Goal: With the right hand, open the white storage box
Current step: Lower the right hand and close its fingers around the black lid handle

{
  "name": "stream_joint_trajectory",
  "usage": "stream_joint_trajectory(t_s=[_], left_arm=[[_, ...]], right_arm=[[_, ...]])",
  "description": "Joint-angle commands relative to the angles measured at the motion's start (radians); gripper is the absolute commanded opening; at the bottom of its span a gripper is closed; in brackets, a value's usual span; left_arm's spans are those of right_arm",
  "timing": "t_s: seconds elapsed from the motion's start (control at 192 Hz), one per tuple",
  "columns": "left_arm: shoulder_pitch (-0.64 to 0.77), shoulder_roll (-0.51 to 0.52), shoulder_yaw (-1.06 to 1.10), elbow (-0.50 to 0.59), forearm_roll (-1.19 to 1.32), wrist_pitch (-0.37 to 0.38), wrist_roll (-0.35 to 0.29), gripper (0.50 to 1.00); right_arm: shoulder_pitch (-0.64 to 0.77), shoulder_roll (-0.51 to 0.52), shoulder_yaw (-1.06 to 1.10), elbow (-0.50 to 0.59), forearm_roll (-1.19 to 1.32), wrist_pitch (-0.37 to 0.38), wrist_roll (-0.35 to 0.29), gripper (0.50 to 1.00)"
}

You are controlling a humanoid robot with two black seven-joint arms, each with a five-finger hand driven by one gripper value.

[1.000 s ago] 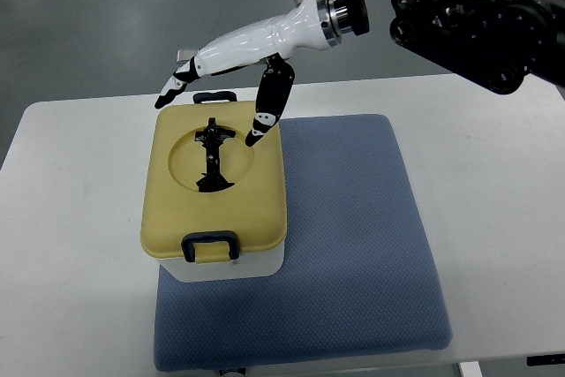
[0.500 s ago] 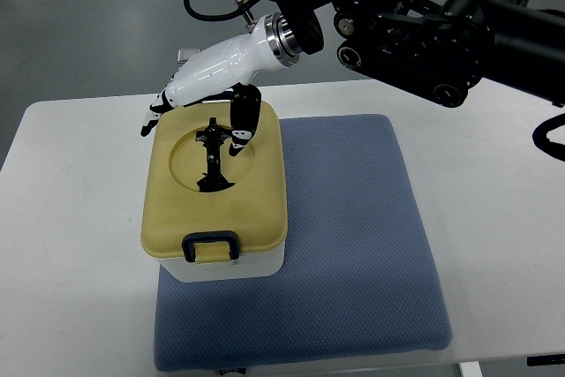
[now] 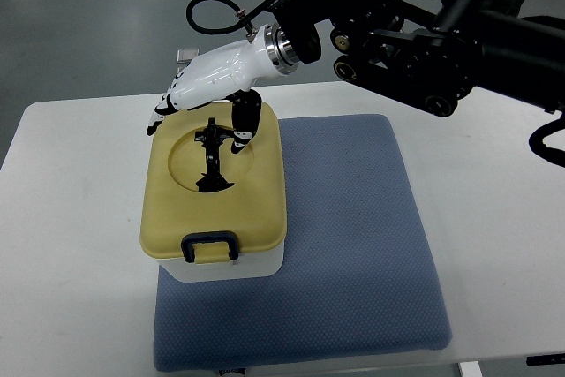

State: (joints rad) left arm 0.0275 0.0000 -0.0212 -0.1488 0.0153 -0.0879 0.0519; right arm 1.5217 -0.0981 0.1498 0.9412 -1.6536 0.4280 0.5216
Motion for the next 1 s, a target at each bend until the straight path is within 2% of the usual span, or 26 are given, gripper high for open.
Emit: stream_joint_trajectory(t_s=[0.0,0.078,0.13,0.188,0.25,0.714,0.771,0.833,0.88,0.995], left_arm=[[0.000,0.000,0.001,0.000,0.000,-0.001,0.000,1.000],[0.000,0.000,0.000,0.000,0.000,0.000,0.000,1.000],[0.000,0.000,0.000,0.000,0.000,-0.001,0.000,1.000],[0.000,0.000,0.000,0.000,0.000,0.000,0.000,1.000],[0.000,0.000,0.001,0.000,0.000,-0.001,0.000,1.000],[0.000,0.000,0.001,0.000,0.000,0.000,0.000,1.000],[0.000,0.000,0.000,0.000,0.000,0.000,0.000,1.000],[0.000,0.000,0.000,0.000,0.000,0.000,0.000,1.000],[0.000,0.000,0.000,0.000,0.000,0.000,0.000,1.000],[0.000,0.000,0.000,0.000,0.000,-0.001,0.000,1.000]], right_arm=[[0.000,0.000,-0.003,0.001,-0.006,-0.002,0.000,0.907],[0.000,0.001,-0.013,0.001,-0.006,-0.002,0.000,0.899],[0.000,0.001,-0.015,0.001,-0.006,-0.005,0.001,0.870],[0.000,0.001,-0.015,0.001,-0.008,-0.006,0.002,0.862],[0.000,0.005,-0.016,0.001,-0.008,-0.006,0.003,0.823],[-0.015,0.023,-0.019,0.001,-0.022,-0.006,0.009,0.721],[-0.017,0.024,-0.032,0.001,-0.031,-0.015,0.011,0.686],[-0.020,0.024,-0.036,0.001,-0.031,-0.029,0.014,0.682],[-0.025,0.024,-0.036,0.001,-0.032,-0.043,0.015,0.654],[-0.026,0.024,-0.036,0.001,-0.032,-0.055,0.017,0.627]])
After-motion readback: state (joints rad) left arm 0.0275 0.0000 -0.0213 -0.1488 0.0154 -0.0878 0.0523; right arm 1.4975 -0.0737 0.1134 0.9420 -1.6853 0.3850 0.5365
